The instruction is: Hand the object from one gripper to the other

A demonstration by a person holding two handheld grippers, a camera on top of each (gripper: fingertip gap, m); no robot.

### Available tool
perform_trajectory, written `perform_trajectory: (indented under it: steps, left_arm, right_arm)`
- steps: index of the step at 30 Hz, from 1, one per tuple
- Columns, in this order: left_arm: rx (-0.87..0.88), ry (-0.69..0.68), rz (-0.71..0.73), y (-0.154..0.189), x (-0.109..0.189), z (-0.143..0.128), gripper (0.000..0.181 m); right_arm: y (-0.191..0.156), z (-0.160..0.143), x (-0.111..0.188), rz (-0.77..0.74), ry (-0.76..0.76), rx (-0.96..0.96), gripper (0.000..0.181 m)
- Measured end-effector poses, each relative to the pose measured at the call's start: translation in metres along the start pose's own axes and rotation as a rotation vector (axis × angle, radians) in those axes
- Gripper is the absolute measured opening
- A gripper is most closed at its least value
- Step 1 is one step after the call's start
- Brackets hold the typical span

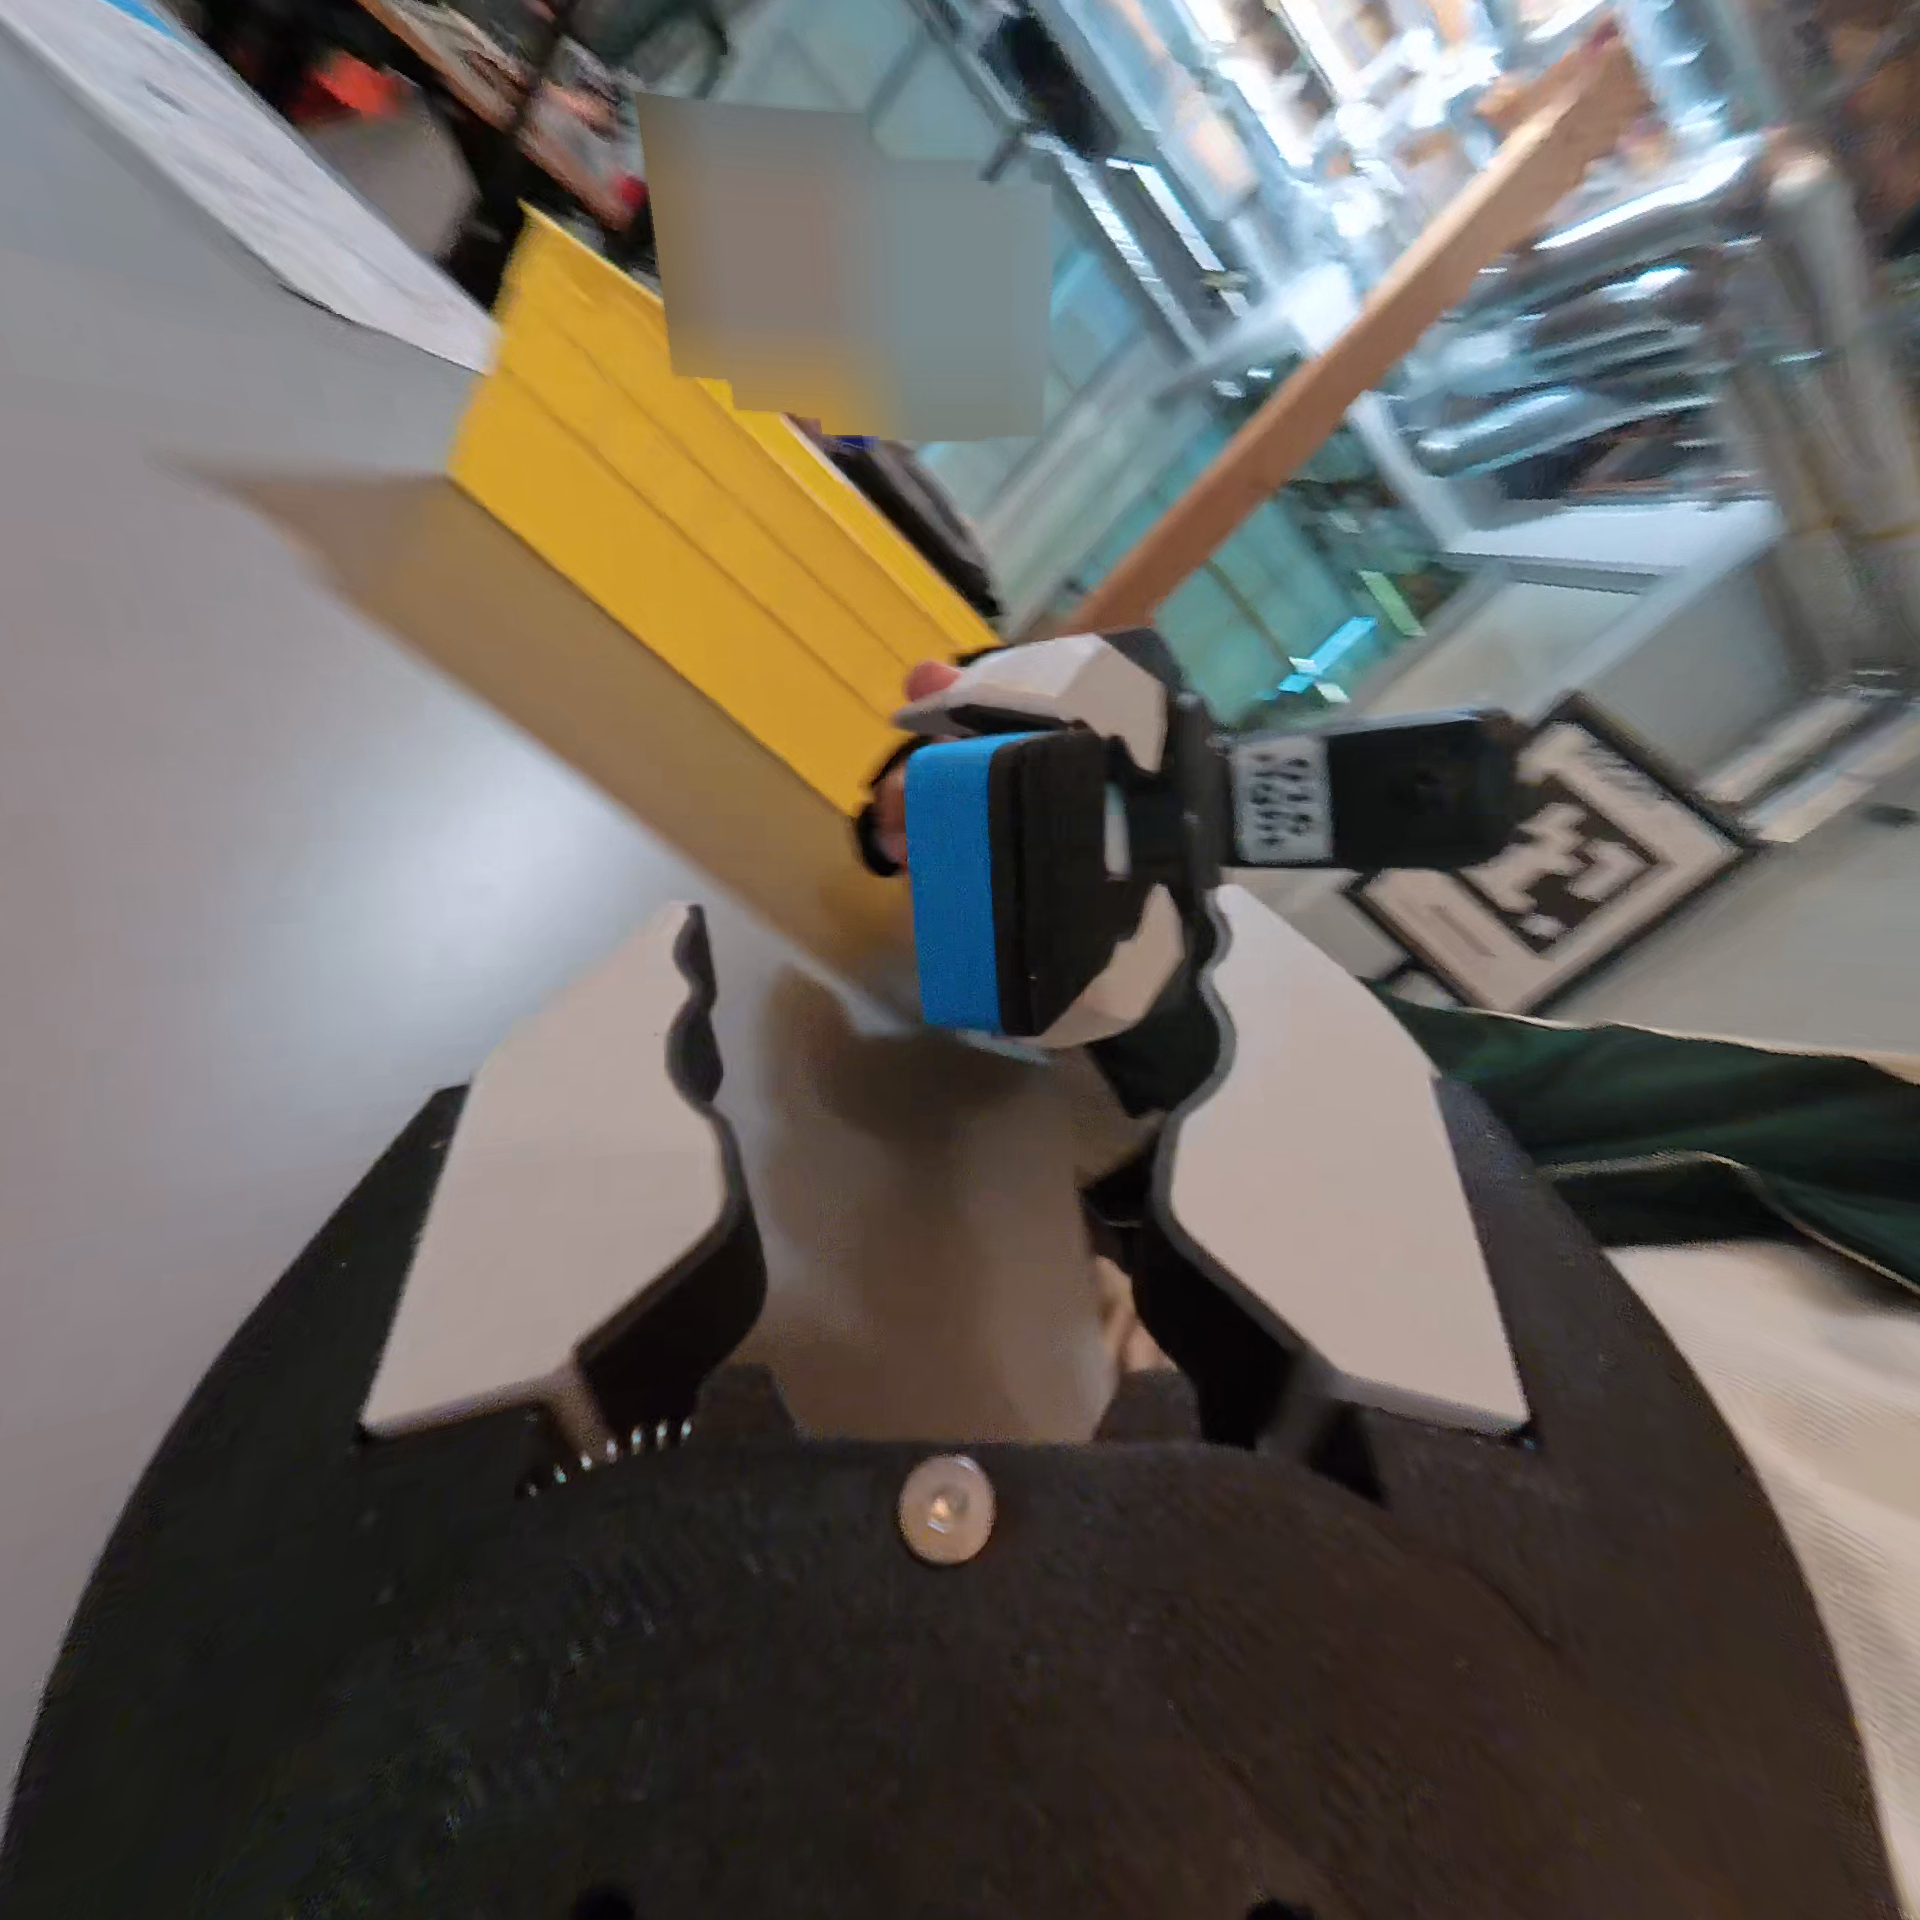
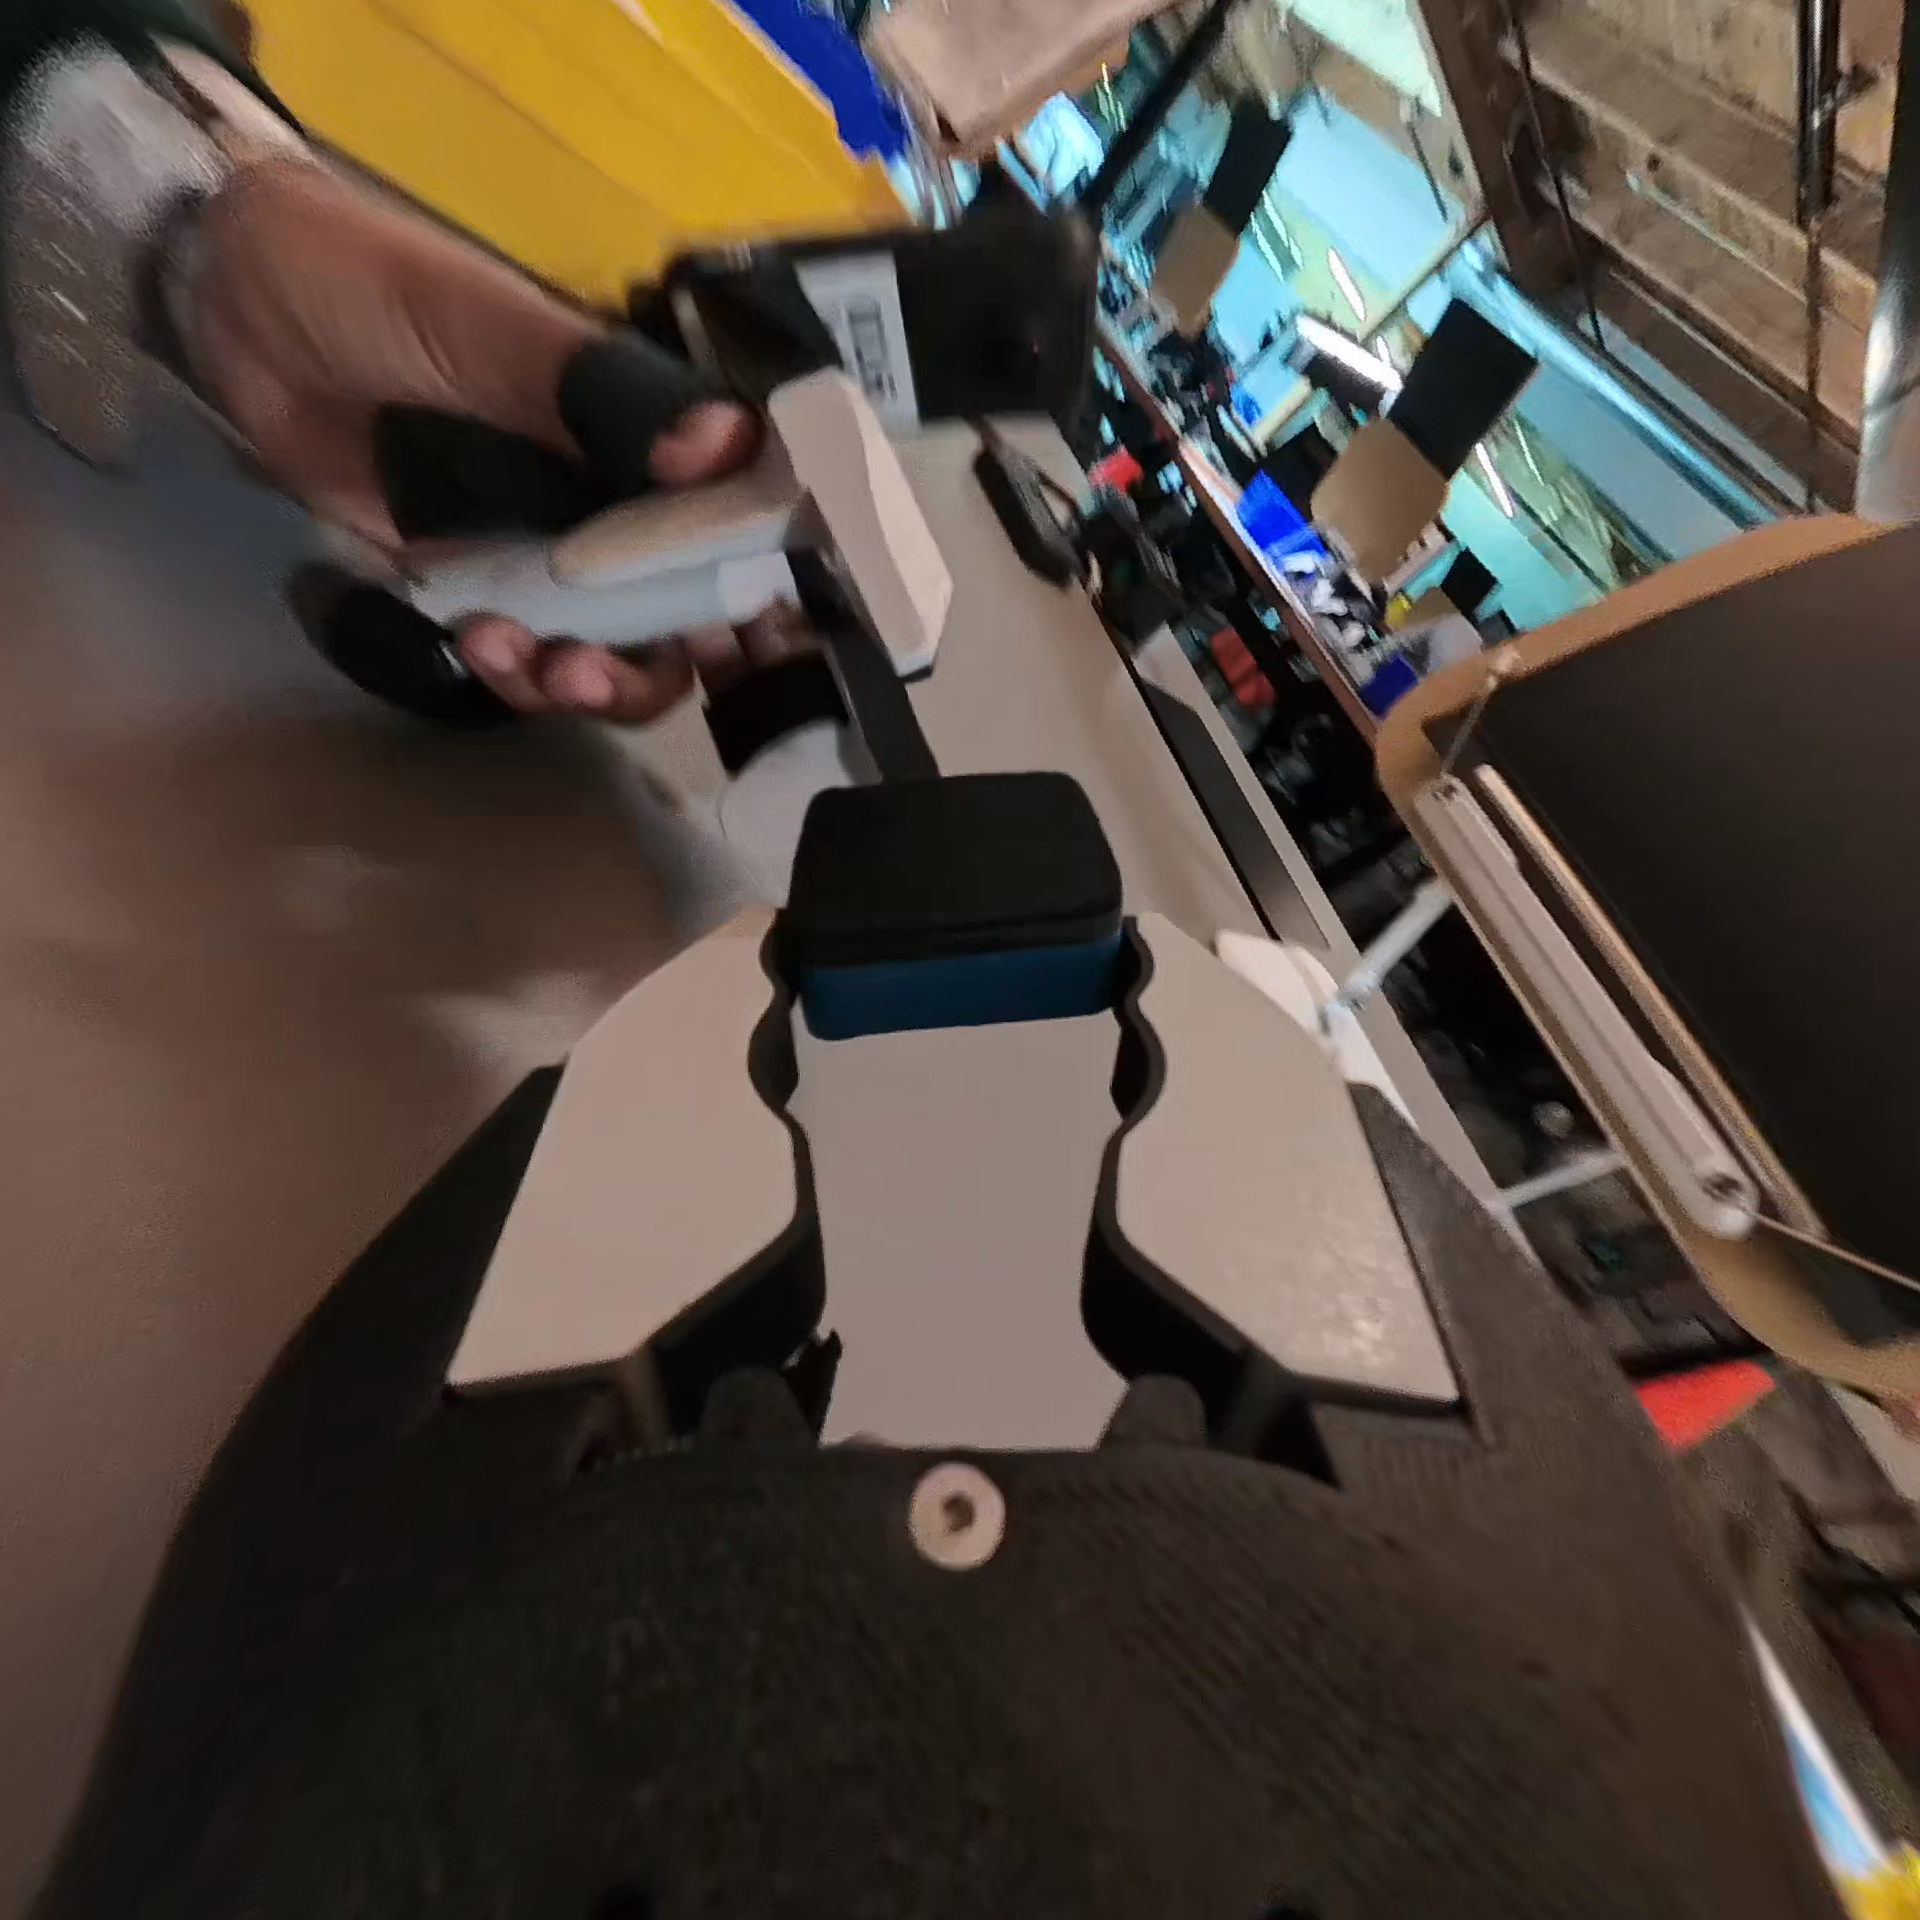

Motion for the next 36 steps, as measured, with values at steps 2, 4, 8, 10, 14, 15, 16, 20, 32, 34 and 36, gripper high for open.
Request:
perform_trajectory:
  steps: [2, 4, 8, 10, 14, 15, 16, 20, 32, 34, 36]
  left_arm:
    - [-0.087, 0.0, 0.158, -0.002, 0.006, 0.005, 0.095]
    - [-0.188, -0.038, 0.296, -0.001, 0.009, 0.008, 0.097]
    - [-0.316, -0.147, 0.436, 0.006, -0.003, 0.001, 0.1]
    - [-0.334, -0.176, 0.459, 0.009, -0.011, -0.005, 0.101]
    - [-0.353, -0.205, 0.472, 0.013, -0.018, -0.01, 0.088]
    - [-0.352, -0.226, 0.476, 0.013, -0.018, -0.011, 0.08]
    - [-0.351, -0.248, 0.473, 0.013, -0.017, -0.013, 0.068]
    - [-0.291, -0.232, 0.396, 0.012, -0.017, -0.013, 0.059]
    - [-0.141, 0.072, -0.035, 0.019, -0.001, 0.009, 0.055]
    - [-0.158, 0.061, -0.077, 0.023, -0.004, 0.008, 0.055]
    - [-0.184, 0.038, -0.124, 0.028, -0.008, 0.006, 0.055]
  right_arm:
    - [0.001, -0.002, -0.003, -0.066, -0.1, 0.046, 0.06]
    - [-0.002, 0.003, -0.006, -0.108, -0.172, 0.048, 0.06]
    - [-0.012, 0.012, -0.01, -0.174, -0.282, 0.129, 0.06]
    - [-0.018, 0.016, -0.011, -0.196, -0.326, 0.195, 0.06]
    - [-0.026, 0.02, -0.014, -0.209, -0.362, 0.247, 0.06]
    - [-0.027, 0.021, -0.014, -0.21, -0.364, 0.247, 0.06]
    - [-0.027, 0.02, -0.014, -0.209, -0.367, 0.244, 0.06]
    - [-0.023, 0.019, -0.014, -0.221, -0.336, 0.188, 0.07]
    - [0.022, -0.005, 0.001, 0.004, 0.021, -0.697, 0.089]
    - [0.036, -0.006, 0.01, 0.014, 0.109, -0.869, 0.067]
    - [0.043, -0.008, 0.016, 0.065, 0.171, -0.994, 0.051]
Point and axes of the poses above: each gripper's, where its closed fingertips meet, x back along the fingers, z out of its top, y = z × x across the jaws, the point moved 7 cm from there along x, back along the fingers, and after that the axes turned 11 degrees about -z, right-handed, at the moved point
